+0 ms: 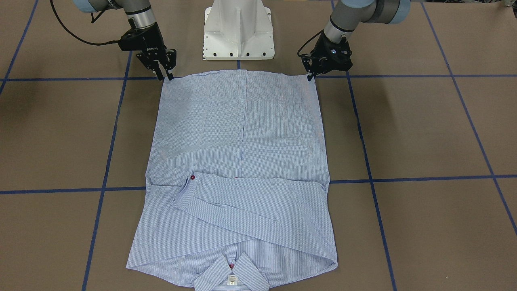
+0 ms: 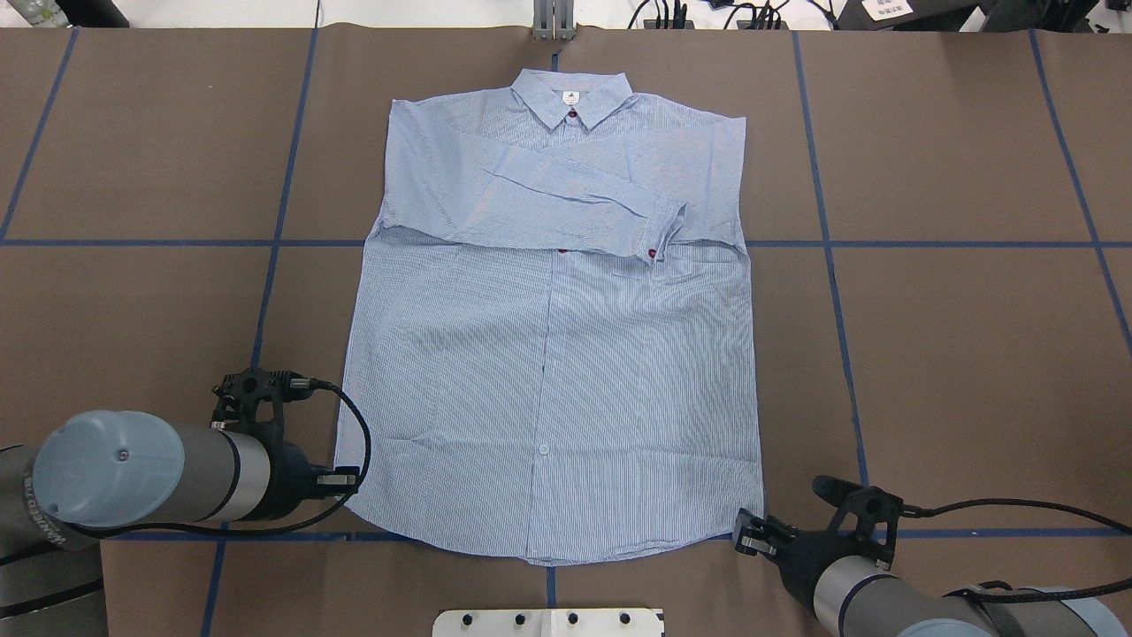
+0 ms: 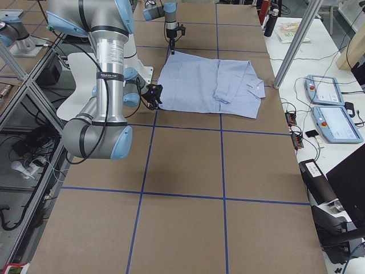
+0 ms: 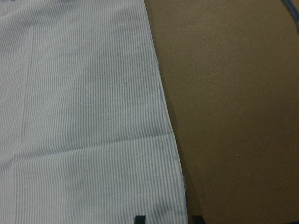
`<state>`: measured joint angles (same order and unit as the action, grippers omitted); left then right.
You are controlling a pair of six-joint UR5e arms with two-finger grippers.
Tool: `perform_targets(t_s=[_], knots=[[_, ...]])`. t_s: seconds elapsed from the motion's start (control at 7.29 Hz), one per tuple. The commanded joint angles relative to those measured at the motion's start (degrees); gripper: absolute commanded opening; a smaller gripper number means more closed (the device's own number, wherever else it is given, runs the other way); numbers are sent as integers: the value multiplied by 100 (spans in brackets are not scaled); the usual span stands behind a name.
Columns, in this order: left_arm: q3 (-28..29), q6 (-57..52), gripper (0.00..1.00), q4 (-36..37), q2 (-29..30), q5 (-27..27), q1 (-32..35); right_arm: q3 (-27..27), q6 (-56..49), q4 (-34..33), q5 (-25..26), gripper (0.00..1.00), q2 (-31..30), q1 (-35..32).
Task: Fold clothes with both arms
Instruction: 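Shift the right gripper to the hem corner and pinch it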
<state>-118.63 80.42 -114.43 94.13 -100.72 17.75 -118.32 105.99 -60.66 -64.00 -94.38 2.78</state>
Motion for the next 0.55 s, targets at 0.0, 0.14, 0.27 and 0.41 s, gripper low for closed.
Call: perform_targets(t_s=[0.0,0.14,0.27,0.41], knots=[[-11,0,0,0,0,0,0,98,0,-16,28,41,69,3],[-11,0,0,0,0,0,0,98,0,-16,37,32,69,12],[-11,0,0,0,0,0,0,90,0,-7,28,13,78,-5],[-11,0,0,0,0,0,0,55,0,-16,28,0,69,-14]])
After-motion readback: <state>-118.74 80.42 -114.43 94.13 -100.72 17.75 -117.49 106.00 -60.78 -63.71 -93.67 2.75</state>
